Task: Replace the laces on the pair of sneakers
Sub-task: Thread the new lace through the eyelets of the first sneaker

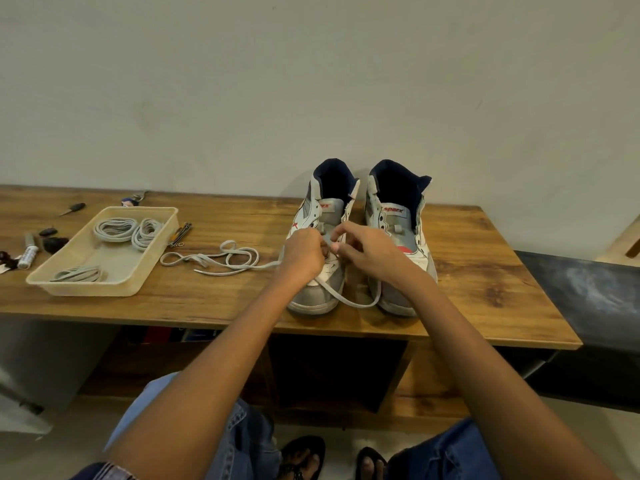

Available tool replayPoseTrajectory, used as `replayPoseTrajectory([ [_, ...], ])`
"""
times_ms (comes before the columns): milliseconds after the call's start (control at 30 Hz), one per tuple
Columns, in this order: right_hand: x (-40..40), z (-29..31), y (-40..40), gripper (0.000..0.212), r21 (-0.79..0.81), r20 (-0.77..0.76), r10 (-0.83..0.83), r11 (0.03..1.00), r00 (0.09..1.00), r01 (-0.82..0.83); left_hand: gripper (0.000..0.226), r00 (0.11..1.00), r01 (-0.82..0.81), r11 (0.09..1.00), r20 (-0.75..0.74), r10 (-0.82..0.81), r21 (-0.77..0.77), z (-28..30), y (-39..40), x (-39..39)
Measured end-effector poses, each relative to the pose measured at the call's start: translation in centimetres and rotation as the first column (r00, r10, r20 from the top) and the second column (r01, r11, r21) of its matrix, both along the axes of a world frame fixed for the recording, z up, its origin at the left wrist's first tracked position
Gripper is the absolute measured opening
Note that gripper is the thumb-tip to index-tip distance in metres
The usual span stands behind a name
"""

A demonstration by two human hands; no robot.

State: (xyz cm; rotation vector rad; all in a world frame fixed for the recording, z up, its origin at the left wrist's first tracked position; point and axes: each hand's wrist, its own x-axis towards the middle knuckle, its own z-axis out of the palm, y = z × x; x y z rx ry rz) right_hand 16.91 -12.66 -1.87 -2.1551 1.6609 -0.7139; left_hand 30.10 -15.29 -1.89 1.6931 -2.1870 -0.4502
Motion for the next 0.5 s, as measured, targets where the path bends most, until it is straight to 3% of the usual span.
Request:
replayPoseTrajectory([
  [133, 0.0, 0.0, -0.1, 0.016, -0.031, 0.039, -0.02, 0.999, 0.999, 0.021, 0.017, 0.994, -0.098, 0.991, 0.032, 0.101, -0.095, 0.3, -0.6, 0.8],
  [300, 0.1, 0.0, -0.3, 0.02, -0.052, 0.036, -0.063, 0.997, 0.997, 0.065, 0.02, 0.959, -0.282, 0.943, -0.086, 0.27, -0.179, 1.9, -2.5, 5.8],
  [400, 1.0, 0.5, -0.5, 0.027, -0.135, -0.075, -0.126, 0.984, 0.989, 0.115, 0.02, 0.92, -0.324, 0.919, -0.303, 0.25, -0.224, 1.8, -3.1, 6.7],
  [500, 2.1, 1.0, -0.5, 0.028, -0.226, 0.028, -0.095, 0.969, 0.995, 0.099, 0.02, 0.836, -0.18, 0.973, -0.544, 0.074, -0.144, 2.1, -2.0, 4.4],
])
